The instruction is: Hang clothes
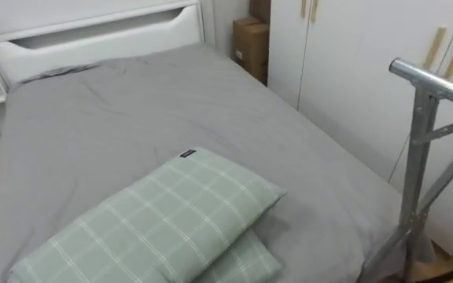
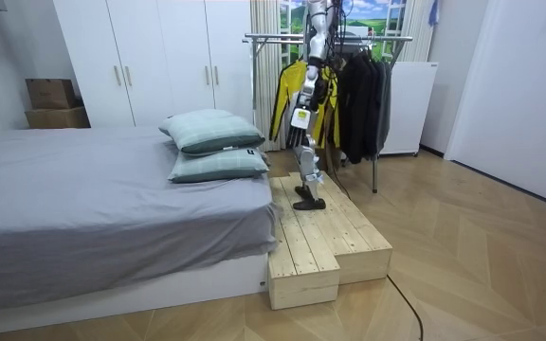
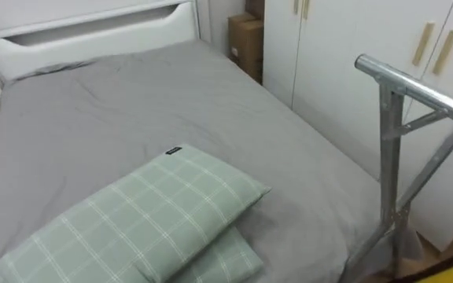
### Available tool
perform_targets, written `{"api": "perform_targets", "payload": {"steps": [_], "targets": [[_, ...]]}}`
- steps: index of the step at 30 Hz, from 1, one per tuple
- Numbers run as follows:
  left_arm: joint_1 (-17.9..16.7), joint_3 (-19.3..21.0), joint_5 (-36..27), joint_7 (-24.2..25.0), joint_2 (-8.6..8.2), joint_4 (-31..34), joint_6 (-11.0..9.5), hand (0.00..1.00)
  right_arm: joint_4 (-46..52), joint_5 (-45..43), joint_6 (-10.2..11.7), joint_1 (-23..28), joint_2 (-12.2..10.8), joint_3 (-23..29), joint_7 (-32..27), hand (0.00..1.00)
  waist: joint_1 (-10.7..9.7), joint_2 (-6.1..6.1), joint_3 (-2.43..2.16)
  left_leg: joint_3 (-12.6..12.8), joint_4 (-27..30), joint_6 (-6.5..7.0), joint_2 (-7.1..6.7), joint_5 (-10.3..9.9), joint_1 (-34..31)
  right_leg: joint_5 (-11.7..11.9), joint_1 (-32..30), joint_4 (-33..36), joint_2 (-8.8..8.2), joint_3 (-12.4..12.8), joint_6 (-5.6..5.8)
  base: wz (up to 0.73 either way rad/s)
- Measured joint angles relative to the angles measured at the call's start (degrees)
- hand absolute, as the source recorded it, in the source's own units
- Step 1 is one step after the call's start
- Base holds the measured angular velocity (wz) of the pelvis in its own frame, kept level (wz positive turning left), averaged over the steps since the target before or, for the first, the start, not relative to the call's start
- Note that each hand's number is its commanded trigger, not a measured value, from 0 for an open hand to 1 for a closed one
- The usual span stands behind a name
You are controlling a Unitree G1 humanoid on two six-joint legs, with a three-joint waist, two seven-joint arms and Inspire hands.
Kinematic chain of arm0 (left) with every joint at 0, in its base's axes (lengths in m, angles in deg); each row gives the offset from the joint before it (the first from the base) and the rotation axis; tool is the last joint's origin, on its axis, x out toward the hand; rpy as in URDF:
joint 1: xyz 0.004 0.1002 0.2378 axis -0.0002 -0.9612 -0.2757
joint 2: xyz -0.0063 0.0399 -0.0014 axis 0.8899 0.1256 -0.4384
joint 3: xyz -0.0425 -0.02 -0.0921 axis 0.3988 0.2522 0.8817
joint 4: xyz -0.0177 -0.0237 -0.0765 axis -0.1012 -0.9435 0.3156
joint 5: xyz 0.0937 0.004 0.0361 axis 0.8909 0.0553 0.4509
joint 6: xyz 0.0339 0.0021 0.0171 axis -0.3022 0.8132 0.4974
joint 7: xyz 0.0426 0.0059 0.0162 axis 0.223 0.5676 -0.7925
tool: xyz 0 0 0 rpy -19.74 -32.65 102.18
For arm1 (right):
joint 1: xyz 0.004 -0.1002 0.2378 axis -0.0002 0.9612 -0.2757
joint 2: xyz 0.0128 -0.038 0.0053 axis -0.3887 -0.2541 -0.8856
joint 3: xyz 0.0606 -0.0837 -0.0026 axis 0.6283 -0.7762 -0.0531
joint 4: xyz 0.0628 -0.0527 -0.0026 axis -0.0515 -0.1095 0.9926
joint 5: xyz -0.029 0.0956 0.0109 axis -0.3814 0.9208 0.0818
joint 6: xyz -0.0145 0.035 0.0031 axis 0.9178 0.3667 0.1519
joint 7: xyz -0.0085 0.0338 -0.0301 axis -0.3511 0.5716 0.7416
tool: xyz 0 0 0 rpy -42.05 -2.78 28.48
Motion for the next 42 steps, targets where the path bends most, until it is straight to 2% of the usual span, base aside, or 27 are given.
{"api": "perform_targets", "payload": {"steps": [2,3,4,5,6,7,8,11,13,15,16,19,26,30,32,33,35,36,37,39,40,42], "targets": [[0.31,0.53,-0.03,-0.63,0.38,0.02,0.04,0.00,0.03,-0.08,-0.02,1.40,-0.16,0.18,-0.02,0.00,-2.52,-0.69,0.10,-3.32,0.00,0.78,-0.20,0.84,0.11,0.48,1.59,-0.43,0.18,4.21,0.80,1.05],[0.45,0.61,-0.05,-0.99,0.91,0.08,0.15,0.00,0.07,-0.08,-0.02,1.93,-0.57,1.09,-0.02,0.00,-3.63,-1.25,0.35,-5.24,-0.13,1.04,-0.81,1.22,0.09,0.51,2.29,-1.20,0.34,8.17,0.86,0.96],[0.89,0.72,-0.05,-1.05,1.16,0.08,0.17,0.00,0.04,0.08,0.01,2.02,-0.96,1.77,-0.07,0.00,-4.06,-1.87,0.38,-7.22,-0.06,1.05,-1.26,1.52,-0.10,0.76,2.98,-2.03,0.61,11.12,1.28,1.14],[1.67,0.68,-0.04,-1.05,1.23,0.06,0.10,0.00,0.07,0.37,0.05,2.47,-1.24,1.88,-0.01,0.00,-4.88,-2.15,0.45,-10.23,0.06,1.39,-1.82,1.66,-0.36,1.34,4.06,-2.94,0.87,14.20,2.26,1.02],[2.13,0.67,-0.04,-1.07,1.29,0.06,0.02,0.00,0.15,0.48,0.11,2.76,-1.37,2.00,-0.01,0.00,-5.09,-2.16,0.42,-11.53,0.20,1.60,-2.02,1.68,-0.47,1.59,4.62,-3.30,0.96,15.88,2.68,1.17],[2.93,0.46,-0.01,-1.08,1.52,0.01,0.00,0.00,0.16,0.62,0.23,3.16,-1.55,2.50,-0.04,0.00,-5.24,-2.29,0.46,-14.08,0.78,1.92,-2.50,1.65,-0.93,1.86,5.44,-3.82,1.17,19.03,3.14,1.08],[3.54,0.48,-0.02,-1.08,1.31,-0.04,-0.23,0.00,0.14,0.57,0.38,3.30,-1.57,2.72,-0.08,0.00,-5.16,-2.25,0.43,-15.82,1.07,2.26,-3.20,1.69,-1.23,1.86,6.21,-4.45,1.43,20.75,3.15,0.95],[3.04,0.49,-0.07,-1.21,0.76,-0.15,-0.26,0.00,0.15,0.57,0.33,3.43,-1.71,3.05,-0.09,0.00,-4.96,-2.61,0.70,-20.07,1.12,2.86,-4.78,2.05,-1.59,1.86,7.92,-6.10,1.46,23.54,3.18,0.78],[2.68,0.50,-0.25,-1.54,1.02,-0.16,-0.24,0.00,0.29,0.45,-0.05,3.44,-1.76,3.04,-0.08,0.00,-4.94,-2.57,0.65,-23.60,1.76,3.24,-6.02,2.21,-2.69,1.82,8.74,-7.04,1.43,26.84,3.24,0.85],[1.73,0.69,-0.61,-1.81,1.36,-0.16,-0.25,0.00,0.55,-1.26,-0.06,2.95,-1.83,3.04,-0.08,0.00,-4.41,-2.28,0.55,-24.58,2.24,3.37,-6.24,2.22,-3.26,1.79,8.87,-7.41,1.41,27.75,3.29,0.44],[1.23,1.35,-0.74,-2.29,1.48,-0.45,-0.23,0.00,0.93,-2.88,0.03,2.51,-1.92,3.07,-0.07,0.00,-3.90,-2.44,0.71,-25.08,2.43,3.39,-6.88,2.22,-3.23,1.76,9.26,-8.17,1.44,28.28,3.34,0.13],[0.45,3.98,-0.62,-2.90,1.54,-3.46,0.42,0.00,2.56,-4.24,0.07,2.40,-2.01,2.85,0.06,0.00,-2.12,-2.49,1.36,-25.97,2.43,3.42,-7.01,2.19,-3.26,1.68,10.24,-9.49,1.45,28.30,3.47,0.17],[-1.08,3.86,0.15,-3.63,1.03,-4.10,3.02,0.00,4.24,-4.27,0.46,1.48,-2.23,-0.57,2.05,0.00,-0.53,-2.12,1.49,-27.24,3.22,3.02,-7.03,1.99,-4.50,1.51,10.67,-10.18,2.06,28.49,3.73,0.15],[-0.82,2.89,0.22,-3.71,0.82,-2.13,3.99,0.00,3.33,-4.29,0.57,1.86,-2.11,-0.42,2.17,0.00,-1.55,-2.16,1.43,-29.52,5.49,2.44,-7.07,1.65,-6.27,1.38,11.34,-10.95,2.75,29.64,3.91,0.29],[-0.71,2.61,0.24,-3.75,0.79,-1.06,4.18,0.00,2.21,-4.18,0.71,1.81,-2.10,-0.25,2.03,0.00,-2.08,-2.11,1.43,-30.05,6.18,2.14,-7.09,1.70,-6.98,1.25,11.24,-11.05,2.97,29.35,4.12,0.18],[-0.03,2.64,0.78,-3.94,0.74,-1.00,4.19,0.00,1.39,-3.59,0.73,2.04,-2.09,0.24,1.70,0.00,-2.82,-2.06,1.40,-30.86,6.48,1.86,-7.27,1.88,-7.28,1.21,11.37,-11.06,3.06,28.86,4.19,0.32],[1.28,1.76,1.28,-4.69,0.86,0.44,3.91,0.00,-0.32,-1.45,0.77,2.24,-2.11,2.05,1.01,0.00,-4.97,-2.36,1.35,-31.98,7.31,1.45,-7.76,2.20,-8.47,0.37,11.31,-11.07,2.89,28.45,5.15,0.34],[1.30,1.54,1.27,-4.86,0.83,0.63,3.59,0.00,-0.42,-1.02,0.84,2.41,-2.09,2.68,0.95,0.00,-5.09,-2.32,1.35,-31.92,7.43,1.37,-7.75,2.27,-8.51,0.21,11.29,-11.09,2.89,28.55,5.03,0.00],[1.60,1.32,1.25,-5.00,0.79,1.16,2.97,0.00,-0.45,-0.18,1.26,2.99,-2.08,3.50,0.53,0.00,-5.25,-2.45,1.31,-31.78,7.60,1.16,-7.74,2.40,-8.49,-0.20,11.26,-11.12,2.94,28.85,4.30,-0.09],[1.82,0.73,1.19,-5.14,0.77,1.74,2.41,0.00,-0.41,1.13,1.40,4.06,-2.06,4.29,-0.27,0.00,-5.74,-2.28,0.95,-31.68,7.62,0.94,-7.59,2.55,-8.31,-0.41,11.27,-11.03,3.08,29.24,3.91,-0.08],[1.81,0.32,1.18,-5.16,0.77,1.79,1.80,0.00,-0.41,2.29,1.50,4.53,-2.06,4.40,-0.72,0.00,-5.96,-2.12,0.67,-31.36,7.46,0.89,-7.50,2.58,-7.93,-0.71,11.22,-10.93,3.11,29.68,3.35,-0.13],[2.04,-0.85,1.16,-5.29,0.85,1.80,1.46,0.00,-0.47,3.37,1.72,4.84,-2.04,4.45,-0.93,0.00,-6.53,-1.94,0.48,-30.98,6.78,0.88,-7.49,2.74,-6.95,-0.79,11.23,-10.98,3.00,30.35,3.25,-0.16]]}}
